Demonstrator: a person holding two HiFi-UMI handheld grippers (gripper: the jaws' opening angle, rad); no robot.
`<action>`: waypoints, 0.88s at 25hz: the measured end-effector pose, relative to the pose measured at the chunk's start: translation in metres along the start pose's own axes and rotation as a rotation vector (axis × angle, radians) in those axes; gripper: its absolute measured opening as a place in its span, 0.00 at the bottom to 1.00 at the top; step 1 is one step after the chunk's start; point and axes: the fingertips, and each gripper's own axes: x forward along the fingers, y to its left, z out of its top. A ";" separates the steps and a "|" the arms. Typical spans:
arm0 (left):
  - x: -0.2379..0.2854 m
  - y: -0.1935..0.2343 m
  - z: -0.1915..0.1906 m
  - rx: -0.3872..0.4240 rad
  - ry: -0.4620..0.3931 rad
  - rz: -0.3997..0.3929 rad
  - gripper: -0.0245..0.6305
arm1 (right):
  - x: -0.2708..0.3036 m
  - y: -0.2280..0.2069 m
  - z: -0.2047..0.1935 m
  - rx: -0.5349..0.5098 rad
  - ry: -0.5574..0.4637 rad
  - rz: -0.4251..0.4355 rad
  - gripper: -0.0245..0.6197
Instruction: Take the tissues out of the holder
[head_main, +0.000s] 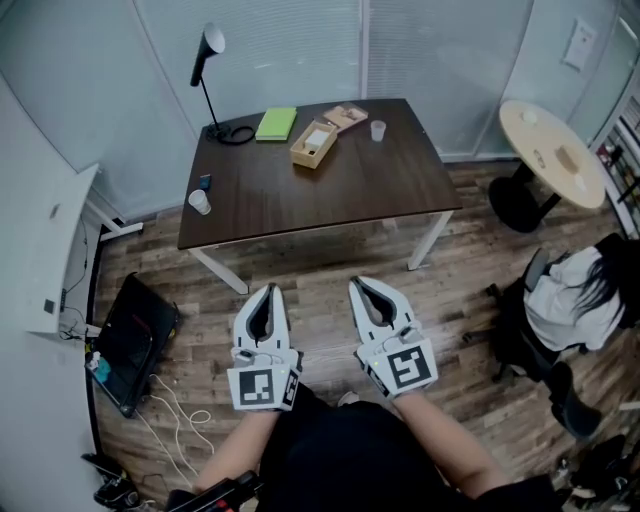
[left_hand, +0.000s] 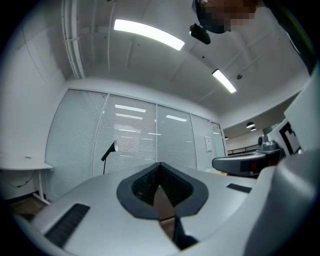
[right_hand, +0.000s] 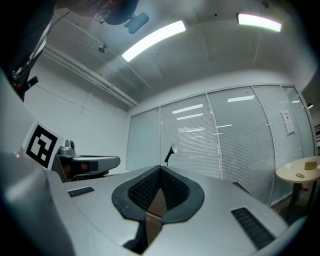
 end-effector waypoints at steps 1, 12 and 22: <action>0.002 0.001 -0.001 -0.010 0.003 0.006 0.03 | -0.001 -0.002 0.001 0.017 0.003 0.003 0.04; 0.048 -0.009 -0.021 0.042 0.025 -0.058 0.03 | 0.012 -0.025 -0.014 -0.044 -0.007 0.000 0.04; 0.189 0.026 -0.070 0.003 0.005 -0.162 0.03 | 0.127 -0.109 -0.050 -0.063 0.046 -0.085 0.04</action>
